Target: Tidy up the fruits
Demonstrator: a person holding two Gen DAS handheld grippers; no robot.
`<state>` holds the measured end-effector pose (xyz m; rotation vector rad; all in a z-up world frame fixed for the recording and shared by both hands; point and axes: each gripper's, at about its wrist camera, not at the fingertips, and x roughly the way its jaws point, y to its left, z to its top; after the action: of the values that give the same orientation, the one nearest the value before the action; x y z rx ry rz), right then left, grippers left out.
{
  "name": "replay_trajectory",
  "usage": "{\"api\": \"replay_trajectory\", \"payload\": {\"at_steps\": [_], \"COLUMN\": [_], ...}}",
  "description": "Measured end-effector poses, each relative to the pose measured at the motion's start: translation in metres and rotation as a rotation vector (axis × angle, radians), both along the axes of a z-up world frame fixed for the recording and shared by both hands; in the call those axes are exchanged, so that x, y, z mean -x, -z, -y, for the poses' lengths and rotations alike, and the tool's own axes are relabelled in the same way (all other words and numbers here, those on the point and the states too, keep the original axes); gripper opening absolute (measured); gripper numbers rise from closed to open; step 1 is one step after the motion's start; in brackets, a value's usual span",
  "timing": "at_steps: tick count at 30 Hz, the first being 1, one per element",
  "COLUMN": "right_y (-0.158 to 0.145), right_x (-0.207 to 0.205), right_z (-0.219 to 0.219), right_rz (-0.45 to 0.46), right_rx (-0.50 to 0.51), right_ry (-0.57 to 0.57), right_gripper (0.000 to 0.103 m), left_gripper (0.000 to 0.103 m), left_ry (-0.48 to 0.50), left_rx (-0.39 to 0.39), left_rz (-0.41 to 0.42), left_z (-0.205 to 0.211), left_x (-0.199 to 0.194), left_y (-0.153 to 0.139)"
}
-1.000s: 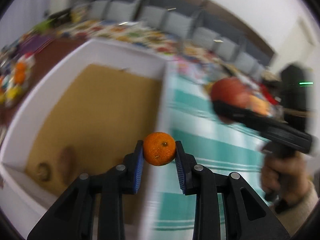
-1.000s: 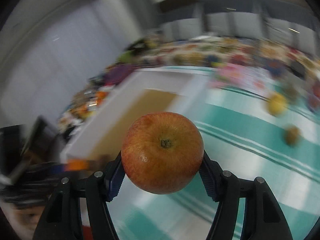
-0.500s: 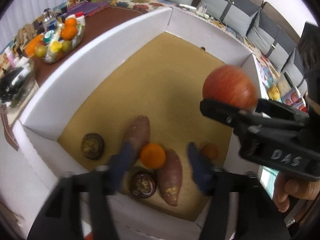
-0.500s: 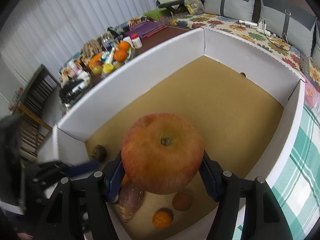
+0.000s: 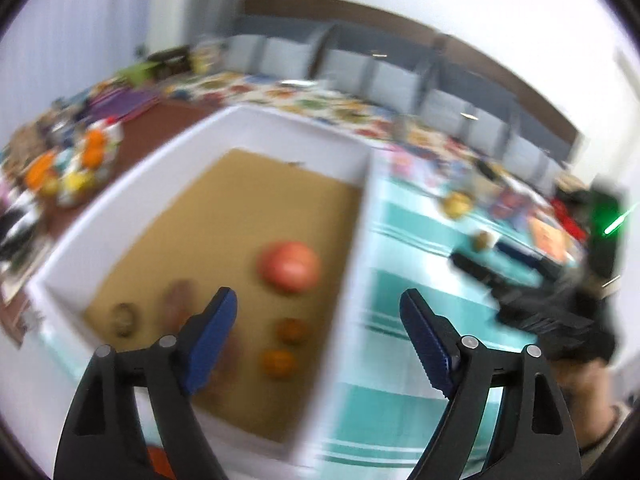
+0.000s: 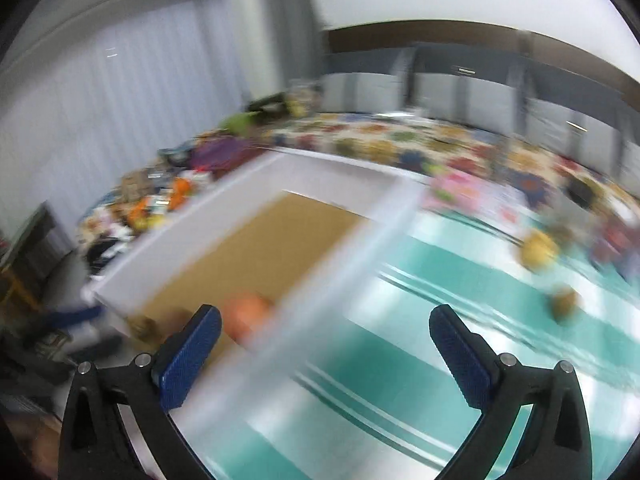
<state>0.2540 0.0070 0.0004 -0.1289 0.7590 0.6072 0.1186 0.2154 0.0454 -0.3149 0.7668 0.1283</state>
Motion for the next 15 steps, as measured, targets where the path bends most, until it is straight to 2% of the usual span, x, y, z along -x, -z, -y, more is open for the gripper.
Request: {"api": "replay_trajectory", "payload": {"at_steps": [3, 6, 10, 13, 15], "right_y": [0.05, 0.092, 0.108, 0.11, 0.115], "right_x": [0.004, 0.01, 0.014, 0.005, -0.009], "right_z": [0.078, 0.148, 0.208, 0.221, 0.223], "right_rz": [-0.027, -0.077, -0.063, -0.06, -0.075], "right_rx": [0.113, 0.217, 0.265, 0.268, 0.277], "right_ry": [0.143, 0.279, 0.396, 0.433, 0.438], "right_gripper": [0.103, 0.103, 0.103, 0.103, 0.103], "left_gripper": [0.087, 0.087, 0.087, 0.087, 0.087], "left_ry": [0.127, 0.224, 0.309, 0.343, 0.335], "left_rx": [0.012, -0.01, -0.038, -0.076, -0.128], "left_rz": [-0.008, -0.048, -0.102, -0.119, -0.109], "left_z": [0.053, 0.102, 0.155, 0.187, 0.203], "left_x": [-0.013, -0.029, -0.052, -0.075, -0.092], "left_y": [0.012, 0.046, 0.095, 0.121, 0.132]}}
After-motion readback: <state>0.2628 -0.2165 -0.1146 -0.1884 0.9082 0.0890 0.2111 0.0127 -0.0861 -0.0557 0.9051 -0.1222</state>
